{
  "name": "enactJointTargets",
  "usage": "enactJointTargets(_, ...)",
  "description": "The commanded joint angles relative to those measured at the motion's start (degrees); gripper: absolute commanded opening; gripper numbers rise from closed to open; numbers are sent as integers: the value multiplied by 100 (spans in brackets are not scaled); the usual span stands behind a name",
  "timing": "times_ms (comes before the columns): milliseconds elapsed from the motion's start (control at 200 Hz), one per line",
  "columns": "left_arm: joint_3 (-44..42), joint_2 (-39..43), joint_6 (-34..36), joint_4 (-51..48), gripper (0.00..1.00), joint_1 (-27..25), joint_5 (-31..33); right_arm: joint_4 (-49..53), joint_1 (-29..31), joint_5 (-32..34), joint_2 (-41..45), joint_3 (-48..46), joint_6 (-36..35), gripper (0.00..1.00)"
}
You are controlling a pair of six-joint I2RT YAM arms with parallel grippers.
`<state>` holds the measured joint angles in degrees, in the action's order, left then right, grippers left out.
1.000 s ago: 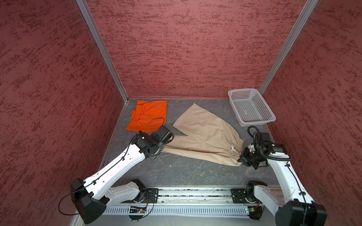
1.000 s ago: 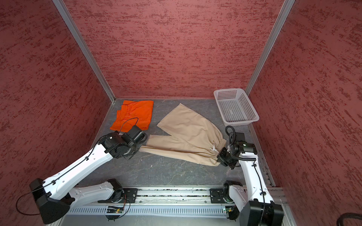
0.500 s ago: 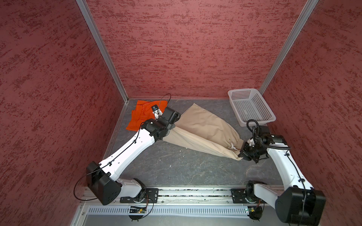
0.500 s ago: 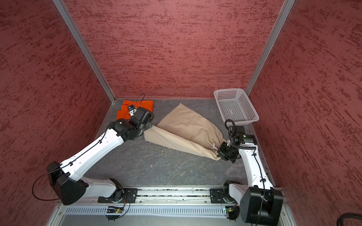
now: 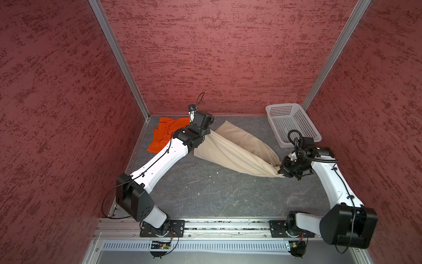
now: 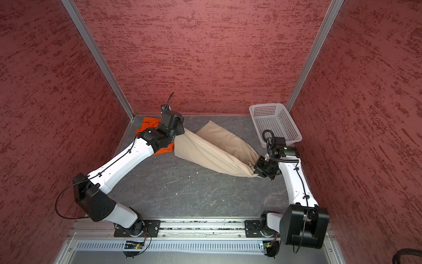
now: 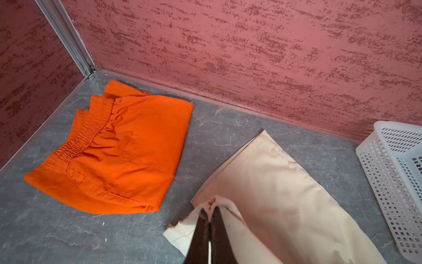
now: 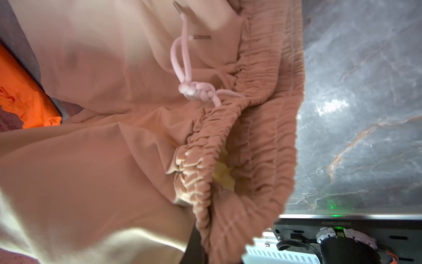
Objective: Fold and stack the shorts
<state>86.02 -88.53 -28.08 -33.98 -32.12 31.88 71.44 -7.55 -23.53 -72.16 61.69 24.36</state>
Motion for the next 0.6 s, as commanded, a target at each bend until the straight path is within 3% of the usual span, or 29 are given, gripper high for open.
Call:
enactJointTargets(0, 215, -30, 450, 556, 0, 188, 425, 239, -27, 550, -99, 248, -124, 0)
enactJointTargets(596, 315, -22, 1102, 1301, 0, 127, 451, 655, -36, 681, -121, 939, -81, 0)
